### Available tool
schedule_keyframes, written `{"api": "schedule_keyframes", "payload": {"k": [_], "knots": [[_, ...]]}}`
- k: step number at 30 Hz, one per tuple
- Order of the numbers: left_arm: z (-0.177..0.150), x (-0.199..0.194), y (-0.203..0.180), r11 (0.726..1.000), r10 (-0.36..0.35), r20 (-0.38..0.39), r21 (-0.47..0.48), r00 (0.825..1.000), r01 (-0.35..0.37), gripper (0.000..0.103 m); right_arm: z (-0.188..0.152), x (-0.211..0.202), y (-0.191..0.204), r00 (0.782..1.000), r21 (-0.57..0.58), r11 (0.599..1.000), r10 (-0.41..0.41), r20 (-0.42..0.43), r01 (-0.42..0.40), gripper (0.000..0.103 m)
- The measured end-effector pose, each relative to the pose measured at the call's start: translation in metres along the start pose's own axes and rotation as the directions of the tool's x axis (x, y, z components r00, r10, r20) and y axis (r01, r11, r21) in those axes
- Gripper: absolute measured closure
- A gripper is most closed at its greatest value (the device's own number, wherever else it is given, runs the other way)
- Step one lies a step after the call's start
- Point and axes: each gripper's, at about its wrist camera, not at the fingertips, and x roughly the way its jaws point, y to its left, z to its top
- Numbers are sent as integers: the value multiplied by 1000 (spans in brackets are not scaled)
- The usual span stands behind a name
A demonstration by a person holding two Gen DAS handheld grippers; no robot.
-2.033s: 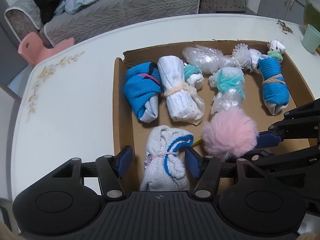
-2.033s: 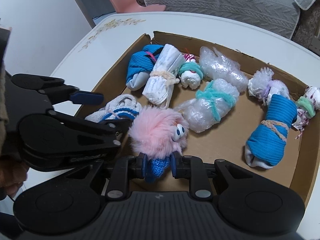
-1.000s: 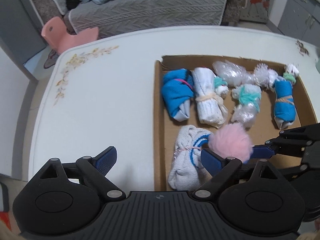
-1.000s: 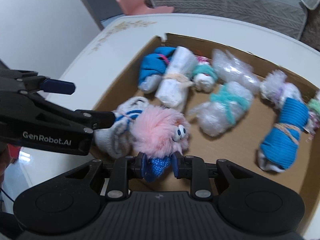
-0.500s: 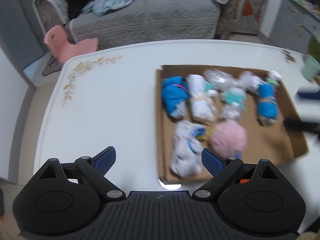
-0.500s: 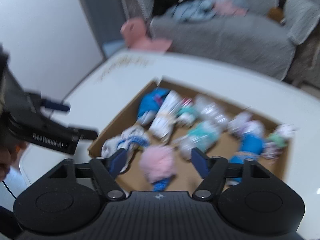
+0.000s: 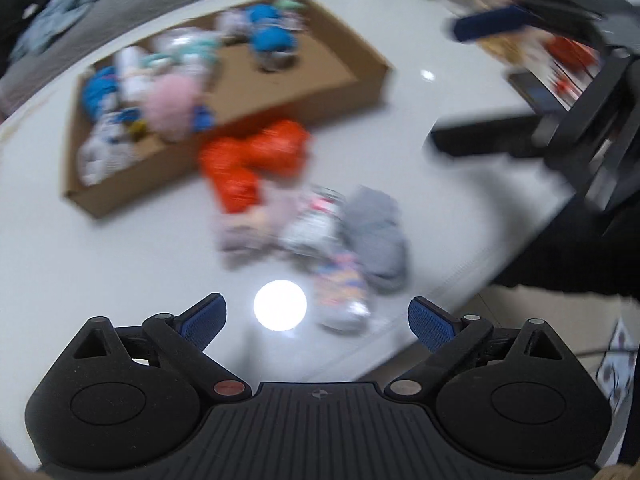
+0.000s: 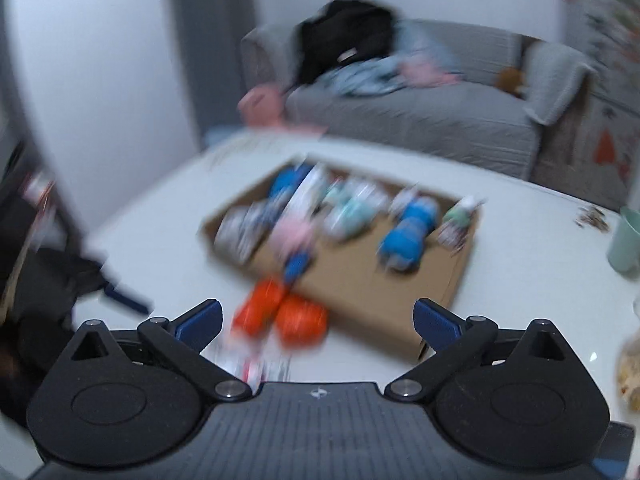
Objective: Organize objects
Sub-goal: 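Withdraw both grippers from the tray back toward the remaining pile, then grasp grey sock roll with right gripper while left grasps pastel bubble-wrap bundle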
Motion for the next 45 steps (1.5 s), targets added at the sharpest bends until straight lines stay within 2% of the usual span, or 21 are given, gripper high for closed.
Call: {"api": "schedule_keyframes", "payload": {"k": [2, 4, 7, 9, 10, 13, 15, 19, 22, 25, 28, 31, 35, 37, 39, 40, 45], "knots": [[-7, 12, -9, 998, -4, -4, 67, 1000, 5, 4, -14, 7, 16, 999, -174, 985, 5, -32, -10, 6], [-11, 24, -14, 994, -7, 0, 111, 1000, 7, 5, -26, 18, 22, 997, -269, 963, 15, -69, -33, 8], [-11, 38, -5, 997, -4, -10, 74, 1000, 5, 9, -35, 30, 26, 986, -322, 938, 81, -148, -126, 17], [-11, 45, 2, 999, -17, -16, 45, 1000, 18, 14, -43, 29, 31, 975, -341, 920, 138, -173, -191, 17], [-12, 47, 5, 999, -2, -2, 46, 1000, 2, 14, -44, 33, 34, 969, -350, 911, 160, -188, -218, 17], [-11, 47, 13, 999, 12, 11, 31, 1000, -12, 15, -48, 45, 42, 963, -379, 894, 170, -209, -240, 17], [-12, 46, 20, 1000, 12, 10, 1, 1000, -12, 17, -46, 53, 38, 962, -353, 906, 163, -218, -234, 19], [-15, 46, 26, 1000, 30, 7, -3, 1000, -30, 17, -46, 63, 29, 946, -291, 916, 208, -248, -277, 35], [-15, 44, 31, 999, 46, 9, -18, 999, -46, 17, -46, 66, 27, 940, -270, 917, 226, -256, -294, 36], [-15, 43, 31, 999, 19, 24, -39, 1000, -18, 17, -46, 61, 23, 936, -242, 923, 237, -259, -301, 41], [-7, 46, 20, 1000, -13, 33, -8, 999, 13, 17, -46, 62, 19, 935, -231, 927, 233, -269, -297, 41], [-4, 47, 8, 999, -12, 38, 30, 999, 11, 19, -45, 59, 16, 929, -213, 929, 237, -283, -302, 43], [1, 52, 3, 999, -6, 50, 32, 999, 4, 24, -42, 61, 6, 930, -191, 938, 228, -287, -289, 43], [5, 52, 3, 1000, -1, 61, 27, 998, 0, 34, -43, 61, 3, 931, -182, 944, 215, -295, -275, 43], [8, 50, 5, 1000, -1, 69, 15, 998, 0, 61, -44, 63, 2, 930, -182, 945, 210, -303, -272, 43], [9, 50, 7, 1000, -2, 68, 8, 998, 1, 67, -43, 63, 1, 929, -176, 946, 211, -304, -273, 43], [7, 48, 8, 1000, -6, 63, 9, 998, 5, 71, -42, 65, -2, 926, -153, 950, 215, -310, -272, 45]]}}
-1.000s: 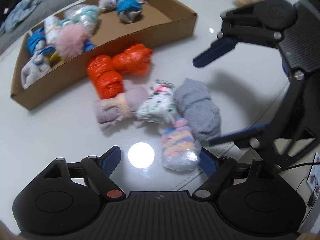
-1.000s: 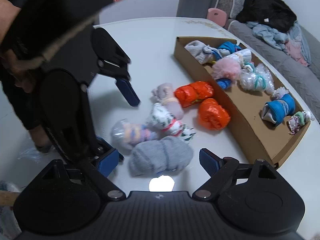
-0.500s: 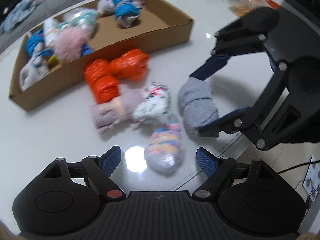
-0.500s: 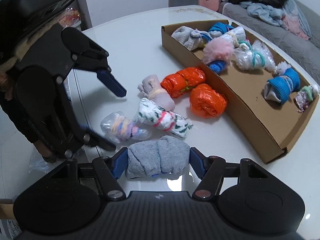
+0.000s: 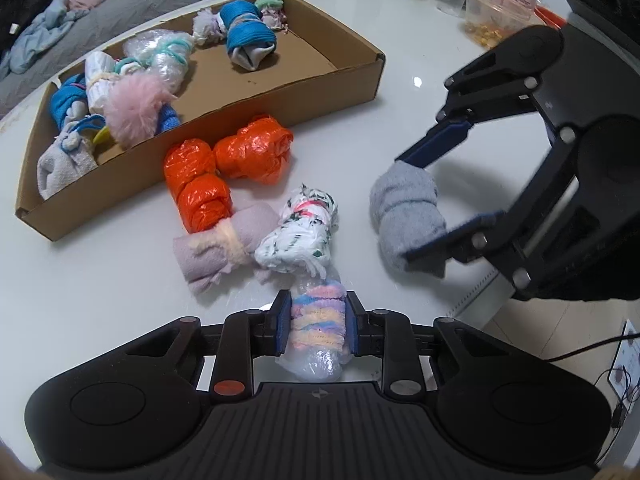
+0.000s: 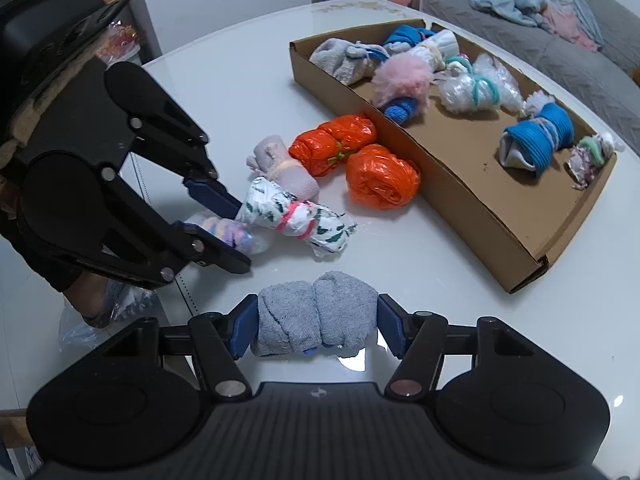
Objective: Organize objects
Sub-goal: 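Grasp grey sock roll with right gripper while left grasps pastel bubble-wrap bundle, then carry both bundles into the tray and lower them among the others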
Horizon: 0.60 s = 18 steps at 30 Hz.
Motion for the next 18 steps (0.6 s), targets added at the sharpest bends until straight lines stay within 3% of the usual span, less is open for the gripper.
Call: {"api": "schedule_keyframes", "payload": {"k": [7, 11, 14, 18], "knots": [[-2, -12, 12, 999, 18, -58, -31, 998, -19, 71, 0, -16, -8, 1000, 65, 998, 2, 23, -4, 50], [2, -30, 27, 996, 61, -45, -61, 997, -64, 71, 0, -32, -16, 997, 108, 994, -34, 63, 27, 50], [16, -53, 35, 993, 106, 5, -56, 994, -106, 71, 3, -48, -22, 992, 135, 990, -53, 114, 37, 50], [48, -84, 47, 991, 121, 134, -69, 984, -113, 71, 10, -72, -33, 975, 151, 985, -106, 193, 77, 50]]}}
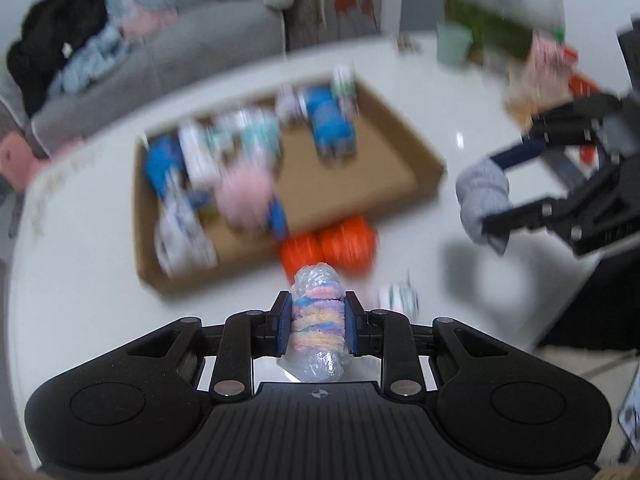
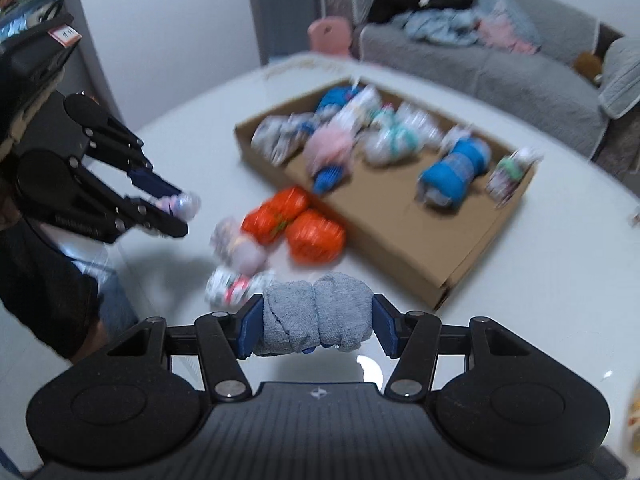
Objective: Organize objects
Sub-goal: 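Carry both bundles into the tray and lower them among the others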
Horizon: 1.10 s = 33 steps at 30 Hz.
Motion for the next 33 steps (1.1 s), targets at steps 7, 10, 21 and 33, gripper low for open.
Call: {"api": "schedule_keyframes", "payload": {"k": [7, 10, 21, 33], "knots": [[72, 21, 13, 998, -35, 110, -42, 993, 40, 71, 44, -10, -23, 991, 4, 998, -65, 119, 65, 50], [86, 48, 14, 994, -67, 121, -76, 990, 77, 71, 60, 7, -31, 989, -28, 997, -64, 131, 68, 50], [63, 134, 36, 984, -59, 12, -166, 998, 60, 71, 71, 80, -46, 999, -142, 989, -46, 9, 46, 50], [75, 149, 66, 997, 28, 46, -79, 999, -24, 71, 85, 132, -43, 999, -239, 971, -6, -36, -3, 50]]}}
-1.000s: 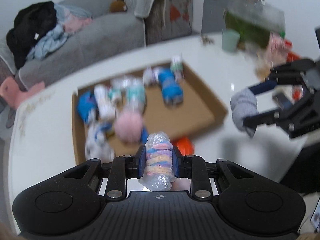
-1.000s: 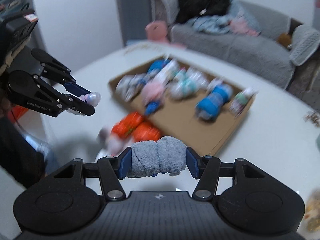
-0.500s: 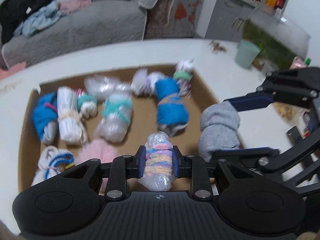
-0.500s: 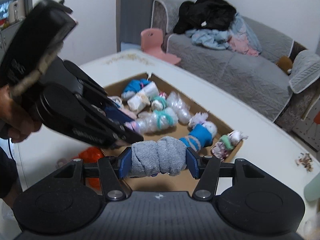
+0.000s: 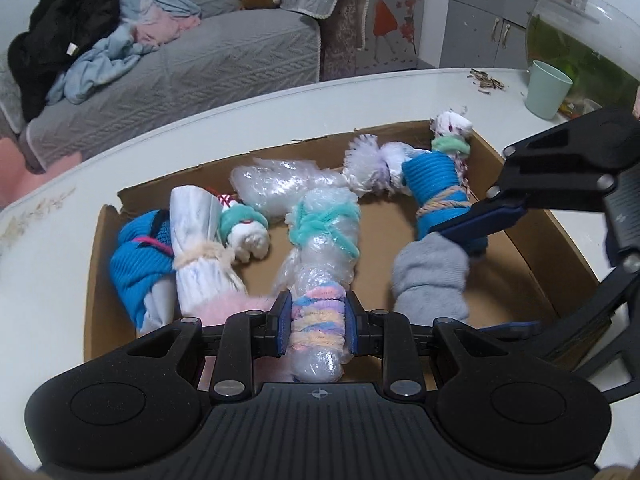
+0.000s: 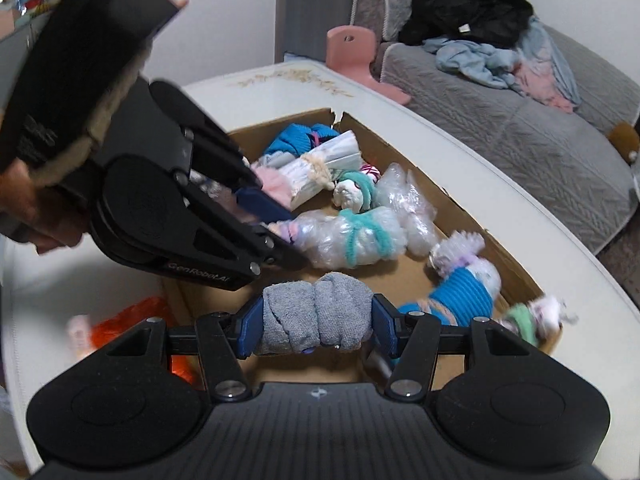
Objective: Organize objects
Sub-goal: 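Carry both bundles into the tray and lower them among the others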
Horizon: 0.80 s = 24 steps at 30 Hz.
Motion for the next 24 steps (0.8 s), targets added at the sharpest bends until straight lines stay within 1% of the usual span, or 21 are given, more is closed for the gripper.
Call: {"api": "schedule_keyframes", "payload": {"k": [2, 6, 10, 24], "knots": [[6, 7, -3, 1000, -1, 0, 6, 1000, 1, 71, -1, 4, -4, 1000, 13, 1000, -8, -7, 8, 50], [7, 16, -7, 999, 3, -9, 36, 1000, -3, 71, -3, 9, -12, 999, 19, 999, -27, -25, 27, 50], [5, 23, -10, 999, 13, -21, 43, 1000, -12, 71, -5, 9, -18, 1000, 29, 999, -21, -23, 21, 50], [8, 24, -13, 999, 26, -37, 34, 999, -25, 71, 0, 11, -23, 999, 54, 998, -25, -36, 27, 49]]}}
